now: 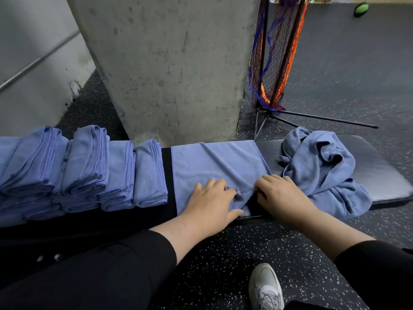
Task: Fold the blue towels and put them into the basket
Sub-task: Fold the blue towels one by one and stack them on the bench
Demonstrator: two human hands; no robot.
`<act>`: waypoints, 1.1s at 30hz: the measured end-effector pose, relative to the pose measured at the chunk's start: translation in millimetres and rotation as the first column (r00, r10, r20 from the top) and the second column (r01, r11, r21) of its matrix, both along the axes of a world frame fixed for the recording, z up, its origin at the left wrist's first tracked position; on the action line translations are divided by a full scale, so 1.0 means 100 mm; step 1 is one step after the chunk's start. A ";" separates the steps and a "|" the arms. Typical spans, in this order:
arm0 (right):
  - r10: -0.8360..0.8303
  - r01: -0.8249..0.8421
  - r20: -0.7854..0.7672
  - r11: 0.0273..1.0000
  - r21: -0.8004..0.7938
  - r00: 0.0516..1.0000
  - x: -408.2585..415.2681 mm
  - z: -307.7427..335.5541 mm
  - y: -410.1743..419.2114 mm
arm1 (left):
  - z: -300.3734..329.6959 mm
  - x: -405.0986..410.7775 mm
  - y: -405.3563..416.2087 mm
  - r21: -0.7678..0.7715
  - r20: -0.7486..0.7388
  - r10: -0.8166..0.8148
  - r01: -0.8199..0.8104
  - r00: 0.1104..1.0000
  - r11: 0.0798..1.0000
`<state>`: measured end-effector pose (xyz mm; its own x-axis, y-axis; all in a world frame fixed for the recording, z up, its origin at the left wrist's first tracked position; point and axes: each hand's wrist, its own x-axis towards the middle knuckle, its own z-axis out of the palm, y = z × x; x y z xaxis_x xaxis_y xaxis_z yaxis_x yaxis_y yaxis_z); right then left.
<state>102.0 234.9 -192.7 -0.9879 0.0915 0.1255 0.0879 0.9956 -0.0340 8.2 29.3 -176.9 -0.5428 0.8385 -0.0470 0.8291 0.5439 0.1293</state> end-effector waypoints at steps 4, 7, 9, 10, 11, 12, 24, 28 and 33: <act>-0.102 0.099 -0.023 0.991 -0.088 0.995 -0.10 0.07 -0.01 | 0.07 -0.02 0.15 0.043 0.055 0.111 -0.113 0.992 0.993; -0.022 0.024 0.032 0.997 -0.078 0.999 -0.10 0.10 0.01 | 0.12 -0.14 0.17 0.149 0.249 0.240 -0.282 0.938 0.948; 0.004 0.003 0.099 0.997 -0.077 0.995 -0.08 0.12 0.04 | 0.14 -0.28 0.12 0.157 0.295 0.284 -0.339 0.913 0.928; -0.010 0.019 0.116 0.996 -0.083 0.993 -0.09 0.14 0.07 | 0.15 -0.34 0.08 0.144 0.270 0.275 -0.321 0.923 0.936; -0.029 0.040 0.120 0.995 -0.093 0.992 -0.10 0.16 0.09 | 0.16 -0.38 0.03 0.117 0.239 0.262 -0.295 0.935 0.948; -0.052 0.065 0.110 0.991 -0.119 0.993 -0.11 0.17 0.13 | 0.20 -0.41 -0.02 0.098 0.210 0.242 -0.267 0.947 0.959; -0.113 0.148 0.105 0.885 -0.441 0.988 -0.05 0.48 0.22 | 0.57 -0.78 -0.47 0.304 0.164 0.366 -0.400 0.916 0.865; -0.105 0.154 0.127 0.859 -0.488 0.986 -0.02 0.60 0.19 | 0.66 -0.76 -0.54 0.330 0.277 0.278 -0.363 0.920 0.871; -0.058 0.170 0.253 0.879 -0.446 0.966 0.02 0.78 0.06 | 0.67 -0.69 -0.64 0.146 0.382 0.071 -0.136 0.922 0.980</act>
<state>104.3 241.0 -115.1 -0.9632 0.1971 -0.1829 0.2604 0.8534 -0.4515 -61.0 -34.7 -109.8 -0.5972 0.7918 -0.1280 0.6431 0.5680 0.5136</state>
